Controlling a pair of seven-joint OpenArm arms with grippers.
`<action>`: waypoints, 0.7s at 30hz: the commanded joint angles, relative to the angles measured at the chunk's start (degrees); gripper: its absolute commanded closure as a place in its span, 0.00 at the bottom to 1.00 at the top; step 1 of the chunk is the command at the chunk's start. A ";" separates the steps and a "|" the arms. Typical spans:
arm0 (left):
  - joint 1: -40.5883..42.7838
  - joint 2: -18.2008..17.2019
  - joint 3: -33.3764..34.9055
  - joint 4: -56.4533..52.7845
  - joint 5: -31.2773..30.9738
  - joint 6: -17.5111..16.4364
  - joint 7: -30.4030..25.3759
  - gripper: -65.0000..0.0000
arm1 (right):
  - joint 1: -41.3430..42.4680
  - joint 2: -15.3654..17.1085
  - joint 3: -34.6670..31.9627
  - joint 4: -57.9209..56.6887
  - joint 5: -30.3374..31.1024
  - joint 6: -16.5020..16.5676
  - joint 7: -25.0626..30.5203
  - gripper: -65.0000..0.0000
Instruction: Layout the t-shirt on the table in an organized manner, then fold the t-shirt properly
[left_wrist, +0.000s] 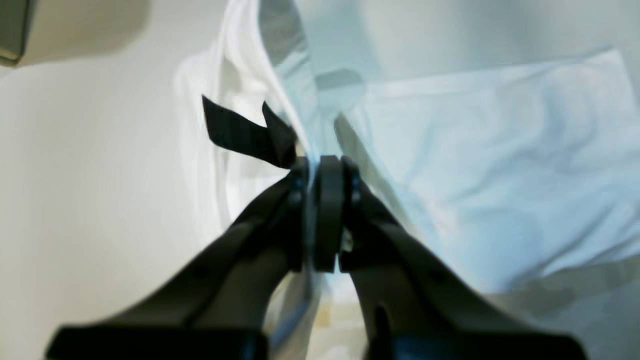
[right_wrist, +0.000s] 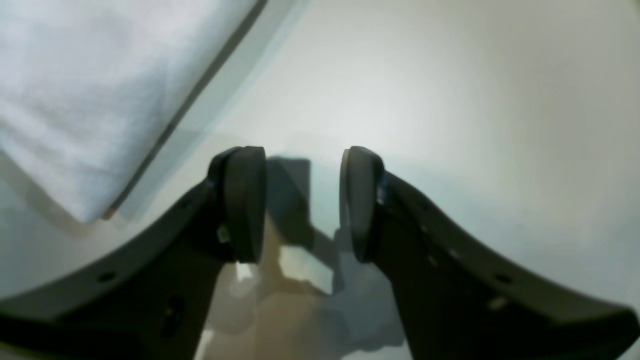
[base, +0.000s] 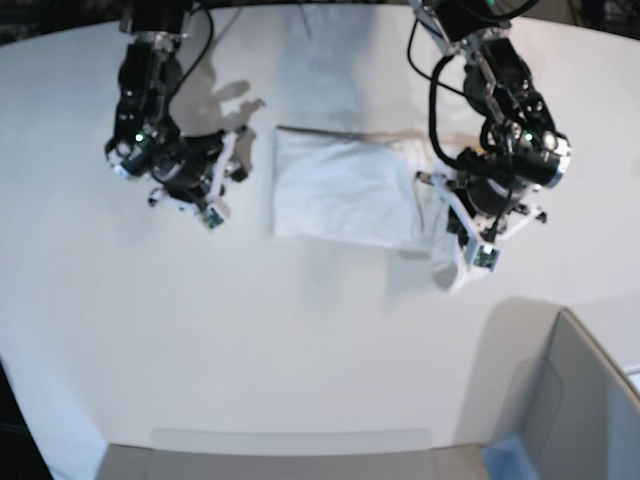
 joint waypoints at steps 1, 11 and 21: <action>-1.07 0.34 0.52 0.83 -0.55 0.12 -0.58 0.97 | 0.83 -0.06 -0.06 -0.34 0.21 0.80 -0.27 0.59; -0.89 -1.15 4.12 0.04 -0.11 0.12 -0.58 0.97 | 0.92 0.03 -0.06 -2.63 0.21 0.80 -0.18 0.59; -0.71 -7.04 4.56 -2.25 -0.11 0.12 -0.58 0.88 | 0.74 0.03 -0.06 -2.54 0.21 0.80 -0.18 0.59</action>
